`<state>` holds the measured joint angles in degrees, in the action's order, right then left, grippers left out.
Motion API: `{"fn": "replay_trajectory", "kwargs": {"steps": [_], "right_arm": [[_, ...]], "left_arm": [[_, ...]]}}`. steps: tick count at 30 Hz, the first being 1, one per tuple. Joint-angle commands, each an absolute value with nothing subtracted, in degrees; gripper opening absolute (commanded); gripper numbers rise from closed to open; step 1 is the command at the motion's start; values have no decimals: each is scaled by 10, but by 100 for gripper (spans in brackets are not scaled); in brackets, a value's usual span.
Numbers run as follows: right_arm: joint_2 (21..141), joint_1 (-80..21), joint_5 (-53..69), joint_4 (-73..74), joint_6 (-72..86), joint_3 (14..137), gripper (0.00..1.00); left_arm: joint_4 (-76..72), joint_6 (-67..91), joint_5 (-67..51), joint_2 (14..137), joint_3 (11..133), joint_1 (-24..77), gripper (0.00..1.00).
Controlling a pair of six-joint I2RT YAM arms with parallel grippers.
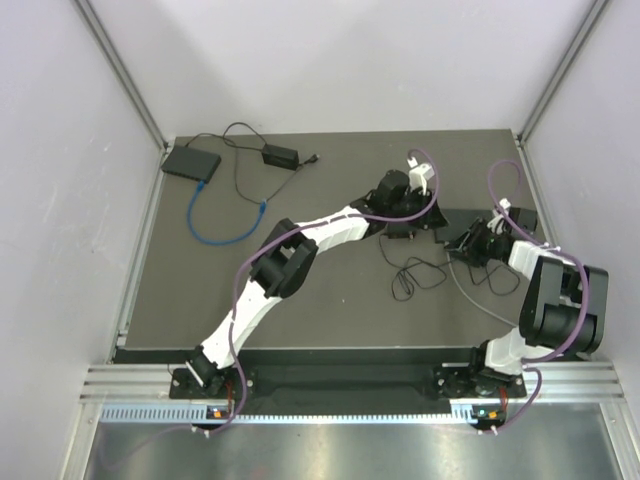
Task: Pull the plug from the switch port
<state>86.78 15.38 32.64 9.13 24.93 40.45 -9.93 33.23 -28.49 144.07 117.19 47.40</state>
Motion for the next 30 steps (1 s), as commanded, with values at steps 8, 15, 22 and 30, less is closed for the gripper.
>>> {"fn": "replay_trajectory", "kwargs": {"steps": [8,15,22,30], "right_arm": [[884,200,381,-48,324,364,29],[926,204,392,-105,359,358,27],[948,204,403,-184,417,338,25],[946,205,387,-170,412,338,25]], "left_arm": [[-141,348,-312,1486,1218,472,37],[-131,347,-305,1494,1225,472,37],[-74,319,-250,1483,1223,472,35],[-171,372,-301,1507,1223,471,37]]}}
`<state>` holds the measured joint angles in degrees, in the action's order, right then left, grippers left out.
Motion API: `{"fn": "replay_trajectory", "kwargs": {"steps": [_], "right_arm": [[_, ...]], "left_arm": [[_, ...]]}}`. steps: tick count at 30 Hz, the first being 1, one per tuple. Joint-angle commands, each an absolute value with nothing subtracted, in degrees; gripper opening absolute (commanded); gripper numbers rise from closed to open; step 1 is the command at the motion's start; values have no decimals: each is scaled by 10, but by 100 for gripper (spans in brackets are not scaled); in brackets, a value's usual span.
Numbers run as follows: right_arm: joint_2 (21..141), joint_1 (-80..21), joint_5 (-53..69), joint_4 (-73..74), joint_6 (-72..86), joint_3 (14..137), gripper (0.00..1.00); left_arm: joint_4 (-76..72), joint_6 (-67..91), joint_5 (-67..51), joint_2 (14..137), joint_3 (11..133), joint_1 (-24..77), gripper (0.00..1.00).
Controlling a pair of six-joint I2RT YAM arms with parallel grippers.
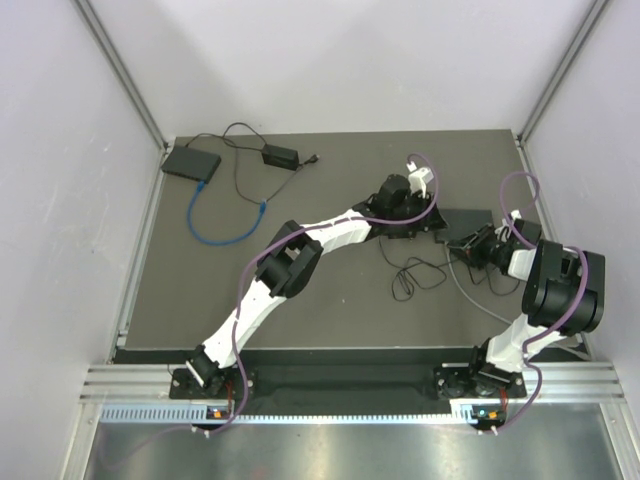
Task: Pull the plug from the switch port
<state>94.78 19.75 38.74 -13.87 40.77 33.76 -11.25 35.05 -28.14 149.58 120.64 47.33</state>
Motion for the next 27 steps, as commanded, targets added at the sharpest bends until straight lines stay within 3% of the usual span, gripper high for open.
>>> {"fn": "replay_trajectory", "kwargs": {"steps": [1,5,16,27], "right_arm": [[947,205,386,-172,414,338,25],[953,205,382,-192,430,334,25],[980,204,391,-237,465,328,28],[988,205,388,-247,490,323,24]], "left_arm": [[-167,377,-297,1512,1224,472,36],[-135,372,-249,1513,1221,473,36],[-93,369,-250,1533,1242,473,36],[-86,367,-248,1527,1229,473,32]]}}
